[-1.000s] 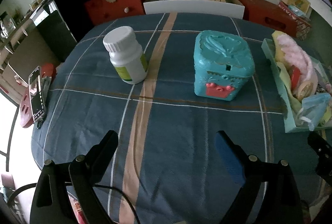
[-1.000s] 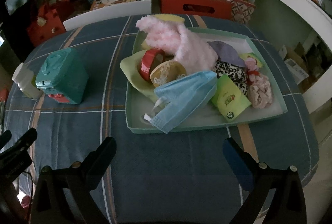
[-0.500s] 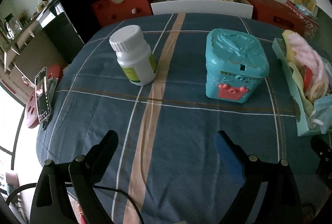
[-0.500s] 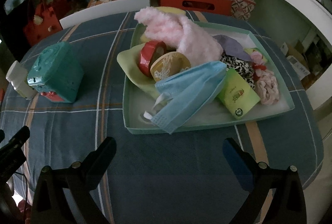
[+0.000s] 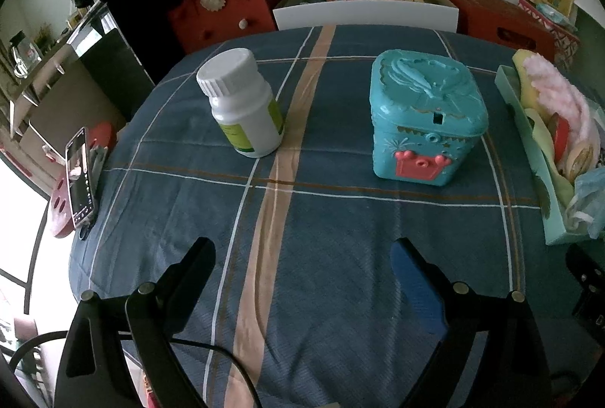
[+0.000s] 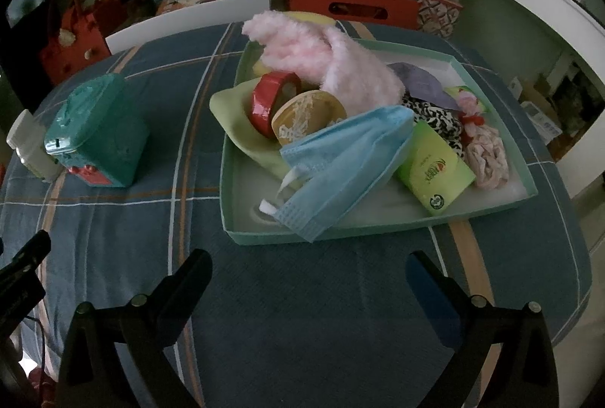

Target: Organize soft objects

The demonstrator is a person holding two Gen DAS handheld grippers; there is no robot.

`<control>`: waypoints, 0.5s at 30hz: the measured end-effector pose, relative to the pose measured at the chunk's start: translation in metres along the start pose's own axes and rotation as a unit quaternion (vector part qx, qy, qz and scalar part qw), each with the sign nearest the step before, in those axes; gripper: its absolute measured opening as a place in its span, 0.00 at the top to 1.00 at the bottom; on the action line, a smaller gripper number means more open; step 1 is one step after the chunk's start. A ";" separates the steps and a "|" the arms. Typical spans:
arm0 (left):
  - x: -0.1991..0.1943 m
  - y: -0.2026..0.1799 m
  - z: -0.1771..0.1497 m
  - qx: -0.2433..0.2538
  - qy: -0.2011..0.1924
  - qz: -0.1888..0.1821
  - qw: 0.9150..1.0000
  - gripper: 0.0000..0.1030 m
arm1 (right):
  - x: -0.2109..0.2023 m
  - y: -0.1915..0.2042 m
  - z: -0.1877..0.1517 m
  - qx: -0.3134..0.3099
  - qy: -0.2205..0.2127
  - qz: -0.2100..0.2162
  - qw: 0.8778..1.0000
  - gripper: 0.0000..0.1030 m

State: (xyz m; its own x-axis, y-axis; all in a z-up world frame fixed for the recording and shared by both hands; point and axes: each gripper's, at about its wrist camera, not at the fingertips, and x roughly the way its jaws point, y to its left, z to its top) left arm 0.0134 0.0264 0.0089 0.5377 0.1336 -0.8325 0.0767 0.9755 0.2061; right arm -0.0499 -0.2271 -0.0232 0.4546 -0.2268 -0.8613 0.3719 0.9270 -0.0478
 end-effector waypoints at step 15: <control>0.000 -0.003 0.001 0.006 -0.002 0.005 1.000 0.09 | -0.001 0.002 -0.003 -0.001 -0.006 -0.008 1.000 0.00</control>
State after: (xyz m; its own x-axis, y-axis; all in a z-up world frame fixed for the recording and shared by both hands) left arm 0.0138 0.0231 0.0087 0.5423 0.1419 -0.8281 0.0820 0.9720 0.2202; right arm -0.0521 -0.2244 -0.0235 0.4576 -0.2452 -0.8547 0.3778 0.9238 -0.0627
